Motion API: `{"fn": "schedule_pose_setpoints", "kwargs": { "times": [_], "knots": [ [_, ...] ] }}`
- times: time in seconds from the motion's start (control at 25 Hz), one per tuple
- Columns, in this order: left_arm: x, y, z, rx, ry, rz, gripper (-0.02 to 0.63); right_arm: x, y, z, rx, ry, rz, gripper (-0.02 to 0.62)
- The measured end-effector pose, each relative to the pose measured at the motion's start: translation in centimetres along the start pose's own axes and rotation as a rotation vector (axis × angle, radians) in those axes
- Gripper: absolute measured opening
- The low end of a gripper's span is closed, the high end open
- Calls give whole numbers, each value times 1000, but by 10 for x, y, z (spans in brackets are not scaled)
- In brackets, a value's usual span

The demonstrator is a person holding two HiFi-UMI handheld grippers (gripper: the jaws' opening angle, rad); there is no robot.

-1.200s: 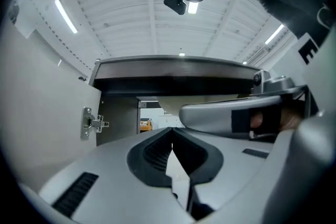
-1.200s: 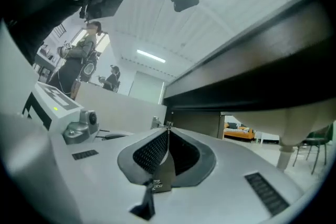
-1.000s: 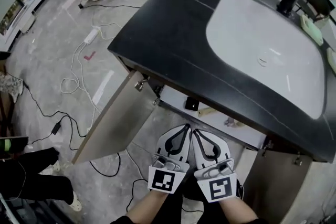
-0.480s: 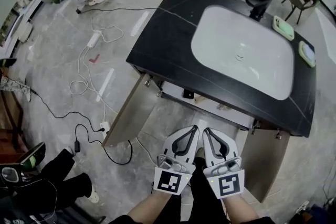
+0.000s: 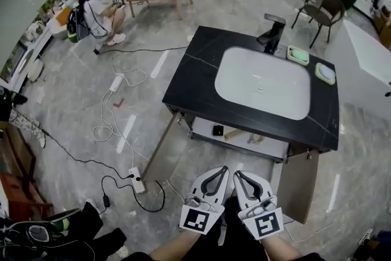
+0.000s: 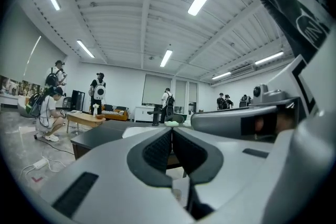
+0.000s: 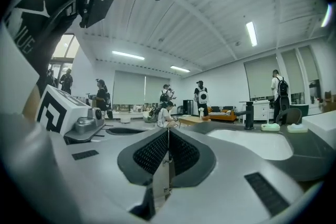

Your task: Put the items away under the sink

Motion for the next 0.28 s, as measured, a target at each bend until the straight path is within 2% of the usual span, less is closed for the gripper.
{"fn": "schedule_pose_setpoints", "kwargs": {
  "times": [0.12, 0.28],
  "knots": [
    [-8, 16, -10, 52, -21, -3, 9, 4, 12, 14, -27, -19, 16, 35],
    [-36, 49, -32, 112, -10, -5, 9, -12, 38, 45, -78, -7, 38, 35]
  ]
}}
Point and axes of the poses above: the fingertips, and each gripper's own axes: y backward along the fingers, z to its left, x out of its underside, the point moved 3 cm from there along y, backward along the fingers, and after that the axes turned 13 degrees about -y, right-handed, at the moved point
